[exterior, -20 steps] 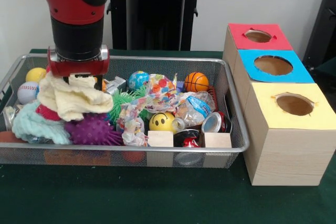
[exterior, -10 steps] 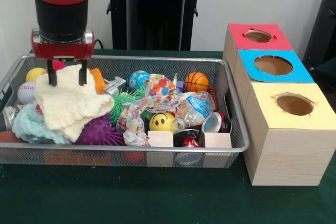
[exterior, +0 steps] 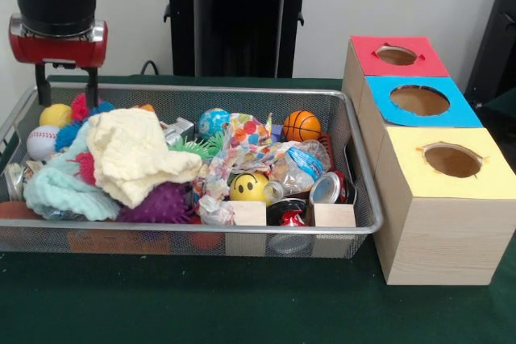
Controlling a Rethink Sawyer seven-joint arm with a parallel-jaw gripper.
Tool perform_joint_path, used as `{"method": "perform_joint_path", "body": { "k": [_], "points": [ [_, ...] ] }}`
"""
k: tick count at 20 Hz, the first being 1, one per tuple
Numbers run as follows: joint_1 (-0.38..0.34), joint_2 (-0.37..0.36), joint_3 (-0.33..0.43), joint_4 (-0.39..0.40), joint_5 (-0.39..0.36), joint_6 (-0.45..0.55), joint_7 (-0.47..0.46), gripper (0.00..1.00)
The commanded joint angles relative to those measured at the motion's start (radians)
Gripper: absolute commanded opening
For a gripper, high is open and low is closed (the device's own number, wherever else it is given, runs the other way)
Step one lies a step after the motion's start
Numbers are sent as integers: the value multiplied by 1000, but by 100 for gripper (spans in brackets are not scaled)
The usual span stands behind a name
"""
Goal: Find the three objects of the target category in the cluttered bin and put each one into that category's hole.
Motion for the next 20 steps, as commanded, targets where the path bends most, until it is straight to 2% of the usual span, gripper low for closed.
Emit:
{"method": "perform_joint_path", "body": {
  "k": [1, 7, 10, 14, 20],
  "points": [
    [-4, -57, -2, 184, -43, -17, -171, 100],
    [35, -192, -4, 386, 20, -97, -2, 100],
    [76, -197, 8, 443, 60, -133, 87, 100],
    [137, -114, 13, 436, 117, -146, 155, 100],
    [281, 25, -65, 365, 158, -258, 315, 100]
  ]
}}
